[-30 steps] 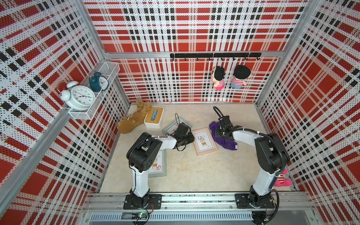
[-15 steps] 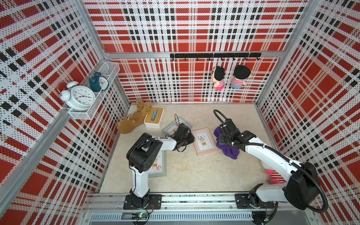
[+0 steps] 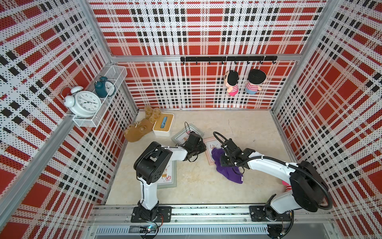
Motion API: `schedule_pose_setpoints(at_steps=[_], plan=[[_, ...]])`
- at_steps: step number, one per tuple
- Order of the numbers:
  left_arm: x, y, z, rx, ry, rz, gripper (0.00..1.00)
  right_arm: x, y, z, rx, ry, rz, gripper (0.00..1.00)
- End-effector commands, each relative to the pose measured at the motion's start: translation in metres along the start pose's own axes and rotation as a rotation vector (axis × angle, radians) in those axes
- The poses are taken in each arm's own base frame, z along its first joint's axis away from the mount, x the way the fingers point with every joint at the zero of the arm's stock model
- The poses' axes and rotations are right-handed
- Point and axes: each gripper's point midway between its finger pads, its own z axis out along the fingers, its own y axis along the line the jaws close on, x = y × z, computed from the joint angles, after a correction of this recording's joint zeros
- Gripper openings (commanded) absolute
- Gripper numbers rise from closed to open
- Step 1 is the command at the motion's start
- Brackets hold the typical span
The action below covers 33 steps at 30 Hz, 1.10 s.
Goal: Wipe the picture frame with a cloth
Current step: Wipe the dirt from the picture frame.
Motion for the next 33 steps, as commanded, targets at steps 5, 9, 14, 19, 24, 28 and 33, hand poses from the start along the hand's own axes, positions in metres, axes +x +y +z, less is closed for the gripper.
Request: schedule_pose_setpoints(at_steps=[5, 9, 14, 19, 24, 28, 33], plan=[[0.062, 0.074, 0.003, -0.232, 0.138, -0.031, 0.14, -0.012, 0.014, 0.013, -0.016, -0.014, 0.015, 0.00], [0.070, 0.084, 0.003, -0.253, 0.153, -0.030, 0.12, -0.016, -0.050, 0.001, 0.108, -0.017, 0.130, 0.00], [0.076, 0.087, 0.003, -0.252, 0.163, -0.027, 0.11, -0.020, -0.060, -0.003, 0.120, -0.023, 0.121, 0.00], [0.078, 0.087, 0.004, -0.256, 0.158, -0.024, 0.10, -0.019, 0.018, 0.016, -0.107, -0.004, 0.058, 0.00], [0.084, 0.090, 0.004, -0.265, 0.164, -0.030, 0.05, -0.001, 0.052, 0.028, -0.207, 0.047, 0.061, 0.00], [0.087, 0.094, 0.003, -0.268, 0.165, -0.042, 0.00, 0.006, -0.005, 0.029, -0.060, 0.036, 0.136, 0.00], [0.090, 0.098, 0.004, -0.271, 0.172, -0.044, 0.00, -0.008, -0.072, 0.005, 0.127, -0.047, 0.191, 0.00]])
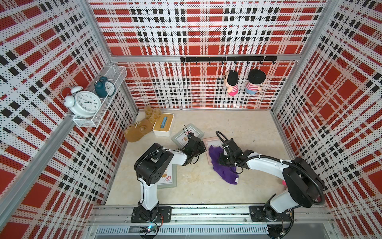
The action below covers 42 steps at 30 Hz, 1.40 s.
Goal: Wipe the picture frame with a cloth
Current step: Wipe the dirt from the picture frame.
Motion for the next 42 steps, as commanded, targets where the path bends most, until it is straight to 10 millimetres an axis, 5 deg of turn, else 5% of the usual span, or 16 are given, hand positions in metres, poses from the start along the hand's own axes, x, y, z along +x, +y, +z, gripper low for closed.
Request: schedule_pose_setpoints(at_steps=[1, 8, 10, 12, 18, 20, 25, 27, 29, 36, 38, 42], plan=[[0.087, 0.103, -0.008, -0.323, 0.272, 0.011, 0.00, -0.007, -0.048, -0.011, 0.186, -0.042, 0.024, 0.00], [0.087, 0.105, -0.009, -0.327, 0.269, 0.005, 0.00, 0.015, 0.044, 0.020, 0.024, 0.044, -0.088, 0.00], [0.087, 0.105, -0.009, -0.328, 0.268, 0.005, 0.00, 0.023, 0.054, 0.026, 0.009, 0.063, -0.096, 0.00], [0.088, 0.106, -0.009, -0.330, 0.270, 0.007, 0.00, 0.022, 0.041, 0.025, 0.046, 0.040, -0.080, 0.00], [0.089, 0.107, -0.009, -0.327, 0.273, 0.013, 0.00, -0.001, -0.053, 0.000, 0.273, -0.013, -0.019, 0.00], [0.089, 0.107, -0.009, -0.326, 0.275, 0.013, 0.00, -0.005, -0.047, 0.001, 0.227, -0.007, -0.015, 0.00], [0.087, 0.105, -0.009, -0.322, 0.271, 0.015, 0.00, 0.013, 0.031, 0.023, 0.070, 0.055, -0.070, 0.00], [0.087, 0.105, -0.009, -0.320, 0.271, 0.014, 0.00, 0.021, 0.048, 0.028, 0.030, 0.077, -0.079, 0.00], [0.087, 0.105, -0.009, -0.322, 0.274, 0.017, 0.00, 0.022, 0.036, 0.027, 0.061, 0.069, -0.070, 0.00], [0.086, 0.100, -0.008, -0.307, 0.276, 0.021, 0.00, -0.008, -0.056, -0.001, 0.238, -0.020, 0.018, 0.00], [0.084, 0.098, -0.007, -0.304, 0.274, 0.021, 0.00, -0.013, -0.053, -0.003, 0.235, -0.028, 0.010, 0.00], [0.085, 0.098, -0.007, -0.313, 0.276, 0.019, 0.00, -0.005, 0.003, 0.009, 0.105, -0.015, -0.059, 0.00]])
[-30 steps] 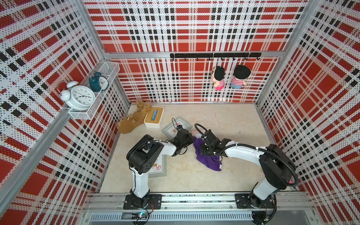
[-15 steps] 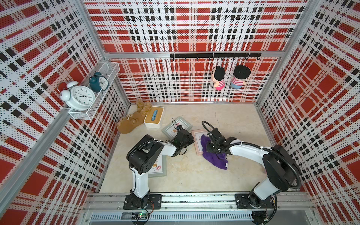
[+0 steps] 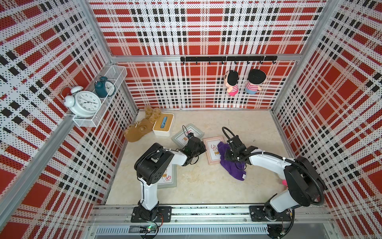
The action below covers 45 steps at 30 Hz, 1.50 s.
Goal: Wipe the picture frame with a cloth
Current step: Wipe the dirt from the picture frame.
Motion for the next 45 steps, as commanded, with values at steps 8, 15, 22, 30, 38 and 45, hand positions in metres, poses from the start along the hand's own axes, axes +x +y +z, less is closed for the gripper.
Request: schedule_pose_setpoints(at_steps=[8, 15, 22, 30, 38, 45], plan=[[0.088, 0.102, -0.010, -0.337, 0.283, 0.013, 0.00, 0.031, 0.025, 0.013, -0.044, 0.077, -0.059, 0.00], [0.089, 0.101, -0.009, -0.333, 0.289, 0.020, 0.00, 0.006, -0.031, -0.006, 0.065, 0.013, -0.025, 0.00], [0.090, 0.102, -0.008, -0.336, 0.293, 0.023, 0.00, 0.044, 0.071, 0.010, -0.192, 0.114, -0.081, 0.00], [0.094, 0.106, -0.009, -0.339, 0.305, 0.032, 0.00, 0.024, -0.022, 0.007, 0.052, 0.065, 0.000, 0.00], [0.096, 0.109, -0.011, -0.346, 0.310, 0.030, 0.00, 0.019, 0.000, 0.004, -0.008, 0.053, -0.021, 0.00], [0.097, 0.111, -0.012, -0.353, 0.309, 0.025, 0.00, 0.048, 0.057, 0.014, -0.152, 0.115, -0.013, 0.00]])
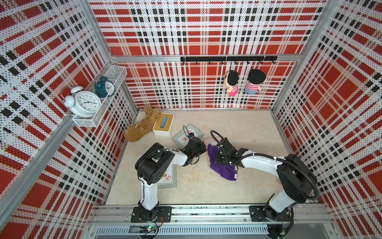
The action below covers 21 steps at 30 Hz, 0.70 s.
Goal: Wipe the picture frame with a cloth
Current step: Wipe the dirt from the picture frame, then adjust the cleaning item.
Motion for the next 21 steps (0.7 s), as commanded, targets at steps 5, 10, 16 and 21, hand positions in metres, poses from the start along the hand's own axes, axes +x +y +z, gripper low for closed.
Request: schedule_pose_setpoints(at_steps=[5, 10, 16, 21], plan=[[0.095, 0.110, -0.014, -0.352, 0.313, 0.030, 0.00, 0.009, -0.101, -0.019, 0.223, 0.016, 0.131, 0.00], [0.083, 0.102, -0.013, -0.349, 0.287, 0.060, 0.00, -0.029, -0.148, -0.073, 0.411, -0.116, 0.129, 0.00], [0.034, 0.022, 0.003, -0.195, 0.243, 0.171, 0.02, -0.078, -0.126, -0.117, 0.337, -0.279, 0.143, 0.00], [-0.032, -0.056, -0.011, 0.010, 0.152, 0.136, 0.26, -0.099, -0.077, -0.125, 0.088, -0.325, 0.134, 0.00]])
